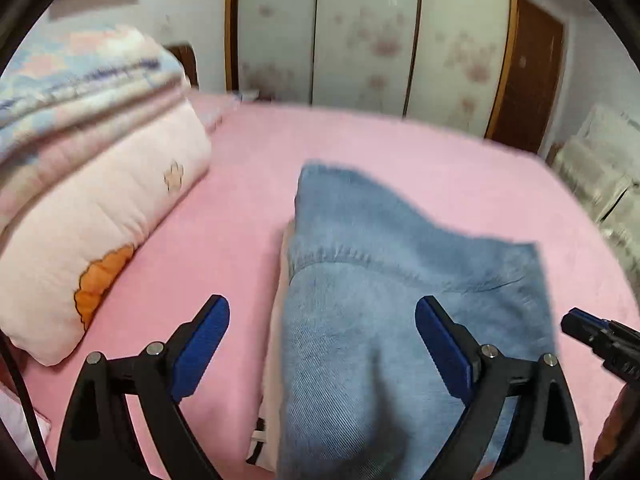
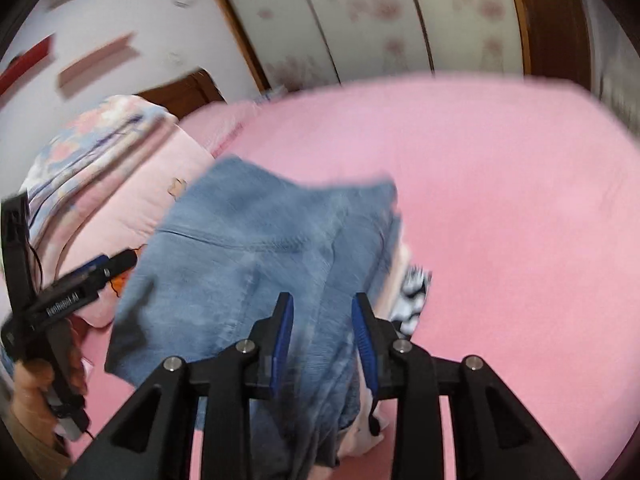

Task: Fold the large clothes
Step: 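Lift the denim bundle with both tools and carry it toward the clothes stack, then lower the denim bundle onto the clothes stack and open both tools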

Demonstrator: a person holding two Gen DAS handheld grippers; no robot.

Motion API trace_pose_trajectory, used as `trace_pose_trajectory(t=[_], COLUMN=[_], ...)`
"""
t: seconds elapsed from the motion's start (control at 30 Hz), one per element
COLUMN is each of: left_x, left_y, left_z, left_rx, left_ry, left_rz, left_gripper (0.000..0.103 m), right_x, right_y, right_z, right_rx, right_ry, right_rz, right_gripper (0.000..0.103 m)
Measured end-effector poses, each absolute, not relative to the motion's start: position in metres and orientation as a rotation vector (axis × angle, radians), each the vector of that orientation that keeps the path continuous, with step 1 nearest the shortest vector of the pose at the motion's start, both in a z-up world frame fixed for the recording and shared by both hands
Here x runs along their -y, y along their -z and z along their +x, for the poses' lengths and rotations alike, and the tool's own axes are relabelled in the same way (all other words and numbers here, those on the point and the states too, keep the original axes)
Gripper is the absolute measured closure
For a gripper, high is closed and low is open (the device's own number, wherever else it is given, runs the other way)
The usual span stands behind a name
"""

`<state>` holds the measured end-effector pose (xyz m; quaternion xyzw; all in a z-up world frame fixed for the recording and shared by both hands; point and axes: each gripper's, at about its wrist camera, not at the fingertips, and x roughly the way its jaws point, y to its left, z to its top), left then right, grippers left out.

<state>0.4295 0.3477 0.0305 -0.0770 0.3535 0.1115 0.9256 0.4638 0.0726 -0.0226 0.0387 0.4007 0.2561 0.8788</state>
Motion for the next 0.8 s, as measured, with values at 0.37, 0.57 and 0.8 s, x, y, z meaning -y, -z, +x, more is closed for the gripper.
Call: trace_pose_trajectory(t=[0.37,0.57,0.8], left_x=[-0.344,-0.336,-0.298], left_y=[0.017,-0.005,-0.059], left_z=[0.422,0.4,0.342], left_rx=[-0.846,-0.785,-0.727], left_ry=[-0.283,-0.332,-0.385], left_rz=[-0.012,-0.094,-0.117], left_gripper=[0.064,0.058,0.024], right_x=[-0.104,-0.082,-0.036], right_y=[0.069,0.033,-0.034], right_z=[0.446,0.419,0.368], right_rx=[-0.918,-0.881,-0.825], right_ry=[-0.46,-0.481,-0.508], right_rz=[-0.108,-0.039,0.059], right_gripper=[0.077,0.077,0.075])
